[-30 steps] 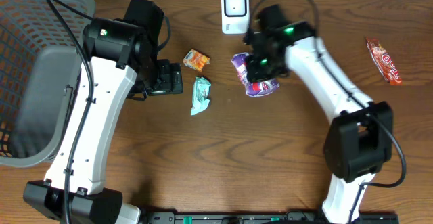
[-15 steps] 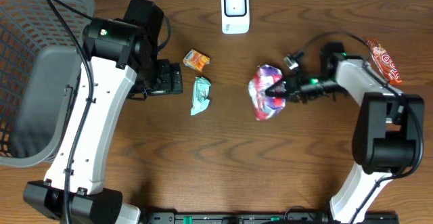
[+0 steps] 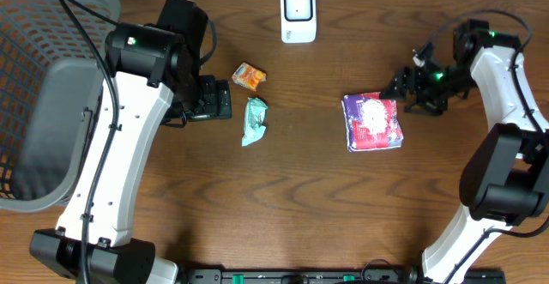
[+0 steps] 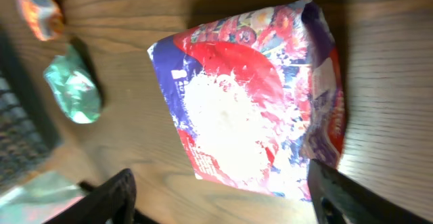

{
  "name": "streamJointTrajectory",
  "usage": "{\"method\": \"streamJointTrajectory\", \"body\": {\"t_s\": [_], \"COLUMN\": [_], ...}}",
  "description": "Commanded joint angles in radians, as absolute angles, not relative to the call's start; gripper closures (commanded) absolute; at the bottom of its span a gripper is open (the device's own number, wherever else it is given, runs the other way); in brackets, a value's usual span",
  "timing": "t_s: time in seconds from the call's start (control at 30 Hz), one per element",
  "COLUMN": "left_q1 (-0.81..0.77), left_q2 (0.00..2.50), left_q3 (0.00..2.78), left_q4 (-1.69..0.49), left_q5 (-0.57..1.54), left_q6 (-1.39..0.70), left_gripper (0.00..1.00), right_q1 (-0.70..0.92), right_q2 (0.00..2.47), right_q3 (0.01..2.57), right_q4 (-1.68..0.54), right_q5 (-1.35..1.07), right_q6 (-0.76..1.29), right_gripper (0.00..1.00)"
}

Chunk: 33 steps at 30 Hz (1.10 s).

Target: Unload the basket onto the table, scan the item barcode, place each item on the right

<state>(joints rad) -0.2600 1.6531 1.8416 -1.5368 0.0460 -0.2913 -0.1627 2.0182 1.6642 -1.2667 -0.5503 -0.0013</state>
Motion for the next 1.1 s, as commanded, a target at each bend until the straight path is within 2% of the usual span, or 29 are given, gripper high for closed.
{"method": "streamJointTrajectory", "body": {"t_s": [0.0,0.07,0.2,0.27,0.5,0.57,0.73,0.8,0.87,0.93,0.97,1.07], "left_q1": [-0.26,-0.26,-0.26,-0.26,-0.26,-0.26,-0.26,-0.26,-0.26,-0.26,-0.26,-0.26], "left_q2": [1.66,1.66,1.66,1.66,1.66,1.66,1.66,1.66,1.66,1.66,1.66,1.66], "left_q3": [1.848,1.848,1.848,1.848,1.848,1.848,1.848,1.848,1.848,1.848,1.848,1.848], "left_q4": [-1.539,-1.539,-1.539,-1.539,-1.539,-1.539,-1.539,-1.539,-1.539,-1.539,-1.539,-1.539], "left_q5": [0.04,0.04,0.04,0.04,0.04,0.04,0.04,0.04,0.04,0.04,0.04,0.04], "left_q6": [-0.292,-0.292,-0.292,-0.292,-0.292,-0.292,-0.292,-0.292,-0.292,-0.292,-0.292,-0.292], "left_gripper": [0.02,0.02,0.02,0.02,0.02,0.02,0.02,0.02,0.02,0.02,0.02,0.02], "right_q1": [-0.114,-0.096,-0.07,-0.07,-0.07,-0.079,-0.081,-0.074,-0.065,-0.057,-0.052,-0.035], "right_q2": [2.007,2.009,2.009,2.009,2.009,2.009,2.009,2.009,2.009,2.009,2.009,2.003], "right_q3": [1.686,1.68,1.642,1.618,1.508,1.469,1.415,1.377,1.338,1.308,1.303,1.306], "right_q4": [-1.276,-1.272,-1.237,-1.212,-1.104,-1.065,-1.01,-0.975,-0.941,-0.926,-0.926,-0.926], "right_q5": [-0.41,-0.344,-0.159,-0.165,-0.291,-0.38,-0.426,-0.425,-0.425,-0.424,-0.421,-0.421], "right_q6": [0.003,0.008,0.111,0.111,0.038,0.028,0.028,0.027,0.019,0.019,0.019,-0.045], "right_gripper": [0.13,0.12,0.02,0.02,0.07,0.1,0.21,0.33,0.59,0.9,0.99,0.99]}}
